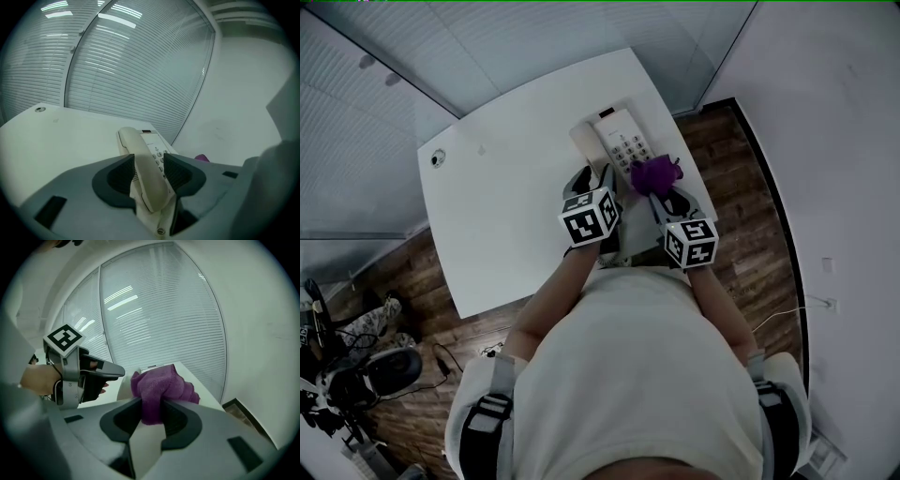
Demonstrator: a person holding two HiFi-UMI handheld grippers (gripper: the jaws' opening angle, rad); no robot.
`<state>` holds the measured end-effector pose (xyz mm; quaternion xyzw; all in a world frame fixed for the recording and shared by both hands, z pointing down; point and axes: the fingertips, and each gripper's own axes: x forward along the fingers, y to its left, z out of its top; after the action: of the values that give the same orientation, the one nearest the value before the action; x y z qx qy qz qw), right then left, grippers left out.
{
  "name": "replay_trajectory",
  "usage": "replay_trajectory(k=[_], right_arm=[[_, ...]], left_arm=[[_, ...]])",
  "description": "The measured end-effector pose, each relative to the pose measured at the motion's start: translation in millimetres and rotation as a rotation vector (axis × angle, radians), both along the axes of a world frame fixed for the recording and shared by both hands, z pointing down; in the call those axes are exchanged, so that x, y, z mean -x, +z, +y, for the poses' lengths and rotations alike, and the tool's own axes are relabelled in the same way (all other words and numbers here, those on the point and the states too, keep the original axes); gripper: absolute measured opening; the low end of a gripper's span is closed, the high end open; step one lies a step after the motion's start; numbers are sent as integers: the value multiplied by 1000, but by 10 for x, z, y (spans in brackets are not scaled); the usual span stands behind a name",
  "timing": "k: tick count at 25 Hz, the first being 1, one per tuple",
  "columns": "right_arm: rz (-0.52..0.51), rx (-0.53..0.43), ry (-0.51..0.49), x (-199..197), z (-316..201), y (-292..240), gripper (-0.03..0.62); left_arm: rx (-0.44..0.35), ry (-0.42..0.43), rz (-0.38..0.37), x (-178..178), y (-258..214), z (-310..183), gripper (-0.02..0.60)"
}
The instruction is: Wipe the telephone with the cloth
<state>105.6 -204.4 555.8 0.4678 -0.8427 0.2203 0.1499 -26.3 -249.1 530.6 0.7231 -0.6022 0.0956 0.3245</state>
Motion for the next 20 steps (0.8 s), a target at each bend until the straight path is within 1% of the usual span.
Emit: replay_trajectory(k=[5,9,12,14,18,20], right_arm=[[-6,-6,11,-9,-15,-4,127],[-11,-14,32,-75,-19,-15,127],[-8,-11,41,-108,-27,-7,127],[-7,-6,45,-122,-32,13,127],[-2,7,39,-117,-25,54,127],[1,10,34,-100,-31,64,127]], left_arm=[[3,-44,-41,-61,75,-167,239],[9,-94,-101,-77,168,-272,261],[26,-126,-150,-57,258,-316,269],[48,-148,-165,-36,330,-336,273],[53,-185,-199,-8,334,-405,279],[70,-209,-213,17,343,-452,279]])
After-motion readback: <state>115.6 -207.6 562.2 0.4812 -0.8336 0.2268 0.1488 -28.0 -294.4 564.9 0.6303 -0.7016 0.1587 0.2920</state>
